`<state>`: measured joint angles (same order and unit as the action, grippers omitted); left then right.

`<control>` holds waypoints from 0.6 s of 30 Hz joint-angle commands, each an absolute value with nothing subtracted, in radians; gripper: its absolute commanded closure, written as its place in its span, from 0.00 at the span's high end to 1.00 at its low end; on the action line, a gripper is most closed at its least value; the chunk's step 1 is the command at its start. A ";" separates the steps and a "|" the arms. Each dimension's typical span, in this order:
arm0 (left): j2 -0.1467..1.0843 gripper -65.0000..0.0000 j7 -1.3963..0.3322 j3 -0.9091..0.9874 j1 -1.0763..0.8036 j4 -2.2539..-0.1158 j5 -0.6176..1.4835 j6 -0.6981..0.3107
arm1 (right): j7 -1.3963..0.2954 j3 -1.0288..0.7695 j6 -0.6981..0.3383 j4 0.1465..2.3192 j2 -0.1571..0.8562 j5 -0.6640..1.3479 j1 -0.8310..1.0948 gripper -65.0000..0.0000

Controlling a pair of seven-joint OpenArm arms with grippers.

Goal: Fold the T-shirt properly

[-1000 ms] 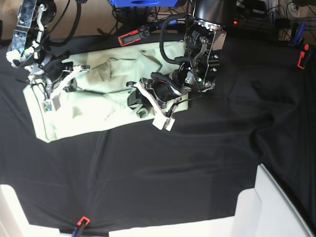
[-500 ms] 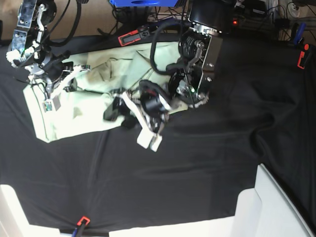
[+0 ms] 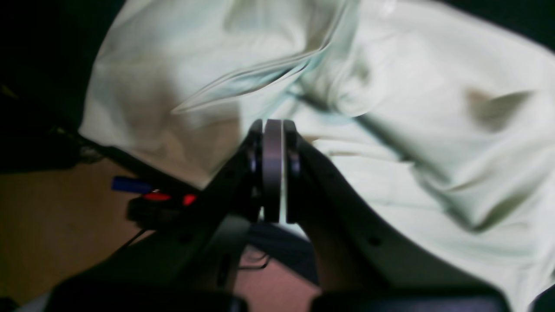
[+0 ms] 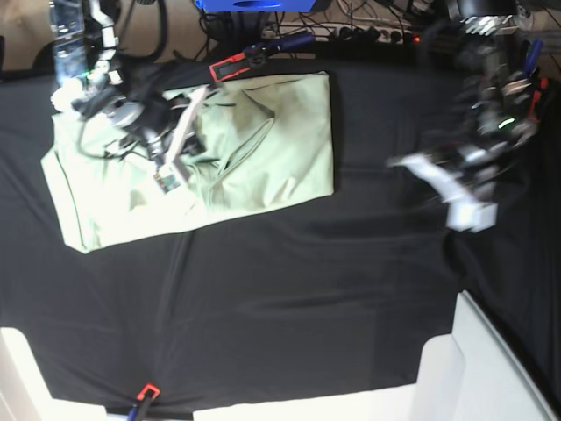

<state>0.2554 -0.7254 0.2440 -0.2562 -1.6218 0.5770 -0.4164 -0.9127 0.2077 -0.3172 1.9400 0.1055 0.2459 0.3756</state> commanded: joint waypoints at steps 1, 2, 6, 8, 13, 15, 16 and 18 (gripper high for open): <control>0.274 0.00 -0.705 0.306 -0.275 -1.641 0.590 -0.424 | -0.889 0.248 -0.298 1.959 0.107 0.263 0.369 0.03; 0.283 0.00 -0.705 0.354 -0.297 -1.641 0.570 -0.424 | -0.889 0.280 -0.268 1.959 0.111 0.263 0.367 0.03; 0.286 0.00 -0.702 0.490 -0.355 -1.641 0.358 -0.424 | -0.880 0.406 -0.088 1.951 0.088 0.269 0.366 0.04; 0.280 0.00 -0.702 0.521 -0.361 -1.639 0.229 -0.424 | -0.878 0.432 -0.016 1.928 0.050 0.269 0.371 0.04; 0.223 0.00 -0.700 0.607 -0.360 -1.638 0.091 -0.424 | -0.822 0.424 0.127 1.824 -0.030 0.266 0.369 0.16; 0.220 0.00 -0.699 0.621 -0.360 -1.636 0.091 -0.424 | -0.799 0.423 0.185 1.782 -0.036 0.271 0.364 0.33; 0.220 0.00 -0.699 0.621 -0.360 -1.636 0.091 -0.424 | -0.789 0.424 0.203 1.768 -0.036 0.271 0.357 0.43; 0.220 0.00 -0.699 0.622 -0.360 -1.636 0.091 -0.424 | -0.789 0.424 0.226 1.733 -0.036 0.271 0.338 0.56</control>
<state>0.2050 -0.7170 0.6151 -0.3595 -1.6211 0.0864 -0.4259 -0.8078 0.4194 0.2302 1.7149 -0.0242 0.2626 0.3477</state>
